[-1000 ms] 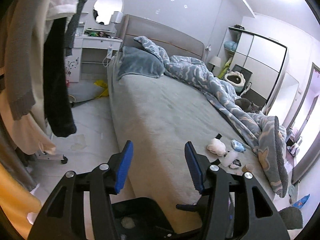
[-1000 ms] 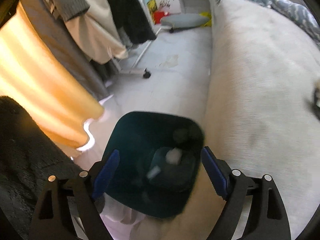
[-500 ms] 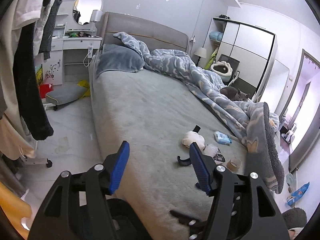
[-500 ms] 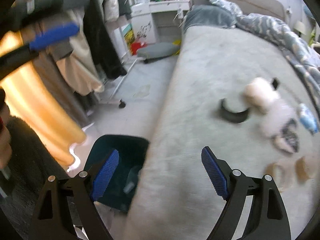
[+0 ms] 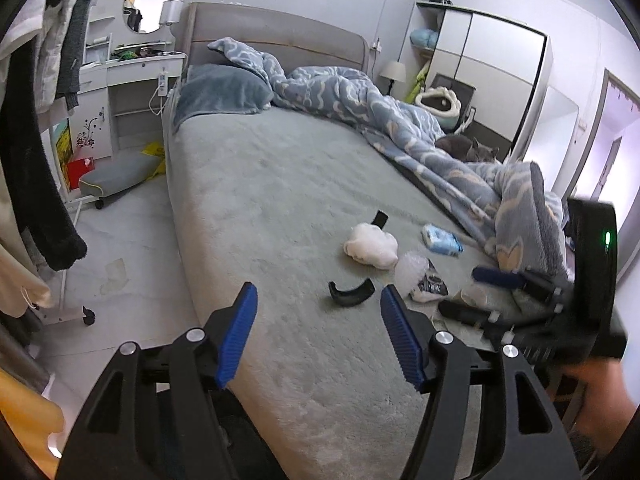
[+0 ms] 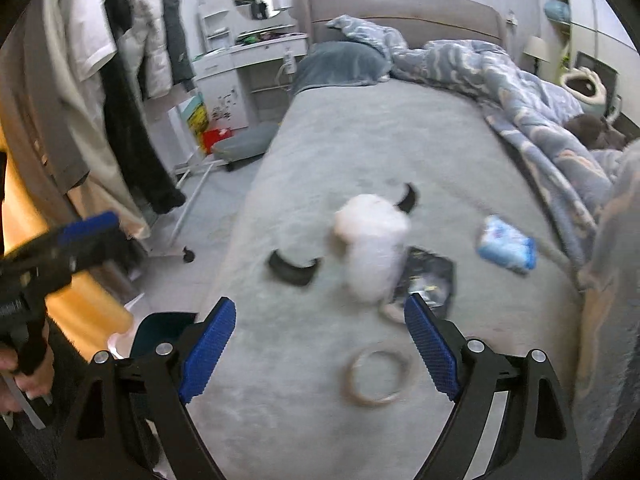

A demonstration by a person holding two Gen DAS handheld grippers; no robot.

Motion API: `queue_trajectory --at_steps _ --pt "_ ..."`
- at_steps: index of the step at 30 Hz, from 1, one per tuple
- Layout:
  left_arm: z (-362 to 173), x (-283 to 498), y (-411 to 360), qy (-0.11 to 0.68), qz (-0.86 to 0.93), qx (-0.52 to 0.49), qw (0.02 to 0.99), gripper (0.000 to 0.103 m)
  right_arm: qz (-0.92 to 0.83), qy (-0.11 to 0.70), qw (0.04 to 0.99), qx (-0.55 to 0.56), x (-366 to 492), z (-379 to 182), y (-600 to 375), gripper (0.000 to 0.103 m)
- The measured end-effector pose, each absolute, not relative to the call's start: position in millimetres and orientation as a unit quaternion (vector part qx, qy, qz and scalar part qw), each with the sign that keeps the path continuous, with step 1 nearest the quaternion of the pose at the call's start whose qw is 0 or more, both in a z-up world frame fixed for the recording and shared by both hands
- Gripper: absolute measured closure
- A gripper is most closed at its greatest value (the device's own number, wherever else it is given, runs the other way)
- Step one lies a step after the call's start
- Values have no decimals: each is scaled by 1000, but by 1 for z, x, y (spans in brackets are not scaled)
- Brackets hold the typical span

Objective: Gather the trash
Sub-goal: 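Move both grippers back over the remaining items on the bed, then grasp a brown cardboard tape ring with the right gripper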

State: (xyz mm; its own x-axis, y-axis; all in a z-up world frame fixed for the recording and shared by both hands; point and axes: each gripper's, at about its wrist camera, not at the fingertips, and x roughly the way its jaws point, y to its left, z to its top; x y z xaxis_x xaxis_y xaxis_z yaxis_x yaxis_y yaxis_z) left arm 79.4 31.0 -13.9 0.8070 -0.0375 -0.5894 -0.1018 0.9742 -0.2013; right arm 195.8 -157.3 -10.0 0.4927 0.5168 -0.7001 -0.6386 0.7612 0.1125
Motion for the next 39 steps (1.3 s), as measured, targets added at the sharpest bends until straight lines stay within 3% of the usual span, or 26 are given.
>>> queue_trajectory --at_steps 11,24,32,36,39 --pt "-33 98 1 338 -6 -98 936 27 287 413 860 -81 245 -22 -213 16" --pt "-58 126 -42 378 -59 -87 920 16 278 469 829 -125 260 -66 -213 16" --pt "-76 136 -74 397 -88 -53 912 16 279 478 823 -123 268 -71 -221 32" --pt "-80 139 -82 401 -93 -47 910 16 281 488 814 -143 269 -80 -220 48" --pt "-83 142 -86 405 -95 -49 908 16 288 484 814 -144 268 -79 -221 50"
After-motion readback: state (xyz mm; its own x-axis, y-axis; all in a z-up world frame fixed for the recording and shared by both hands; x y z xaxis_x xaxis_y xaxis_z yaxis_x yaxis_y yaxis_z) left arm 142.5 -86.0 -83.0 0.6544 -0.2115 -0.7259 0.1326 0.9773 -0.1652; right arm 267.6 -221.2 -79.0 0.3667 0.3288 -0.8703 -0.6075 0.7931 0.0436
